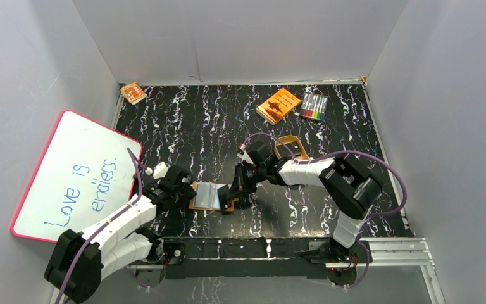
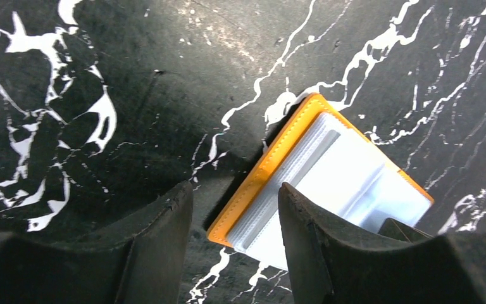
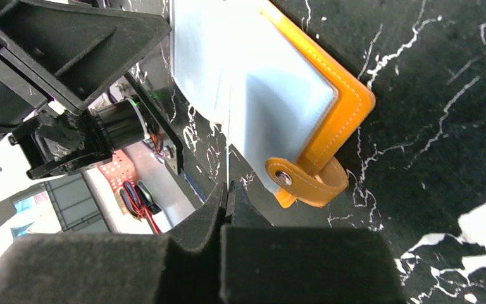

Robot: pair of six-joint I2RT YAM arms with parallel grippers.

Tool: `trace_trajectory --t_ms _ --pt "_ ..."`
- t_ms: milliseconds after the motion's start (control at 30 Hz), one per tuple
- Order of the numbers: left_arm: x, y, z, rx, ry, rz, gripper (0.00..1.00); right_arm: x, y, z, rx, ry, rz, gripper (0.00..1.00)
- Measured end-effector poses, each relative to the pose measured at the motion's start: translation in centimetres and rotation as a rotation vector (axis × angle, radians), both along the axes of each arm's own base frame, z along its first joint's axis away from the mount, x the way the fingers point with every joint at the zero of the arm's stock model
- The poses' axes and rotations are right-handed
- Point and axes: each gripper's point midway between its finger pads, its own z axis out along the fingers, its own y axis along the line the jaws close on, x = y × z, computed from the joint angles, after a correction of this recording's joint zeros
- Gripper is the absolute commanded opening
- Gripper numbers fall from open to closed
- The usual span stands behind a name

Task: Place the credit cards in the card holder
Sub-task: Insert the credit card into the card holder.

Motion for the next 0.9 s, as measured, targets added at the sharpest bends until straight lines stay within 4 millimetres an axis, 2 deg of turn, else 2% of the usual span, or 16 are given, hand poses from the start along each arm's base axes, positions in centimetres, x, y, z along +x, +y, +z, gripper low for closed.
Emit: trace_trajectory --t_ms 400,767,900 --pt "0.5 -1.4 0.1 -0.080 -0.026 -0.012 0.44 0.2 1.2 -1.0 0.023 0.047 0.011 0.00" --pt "-0.7 -0.1 0.0 -0.035 0.001 0.009 0.42 0.7 2.4 -1.2 0.054 0.078 0.020 0.00" --pt "-0.9 0.6 -0.1 -0.005 0.013 0.030 0.38 0.7 2.6 -1.6 0.052 0.091 0.020 0.00"
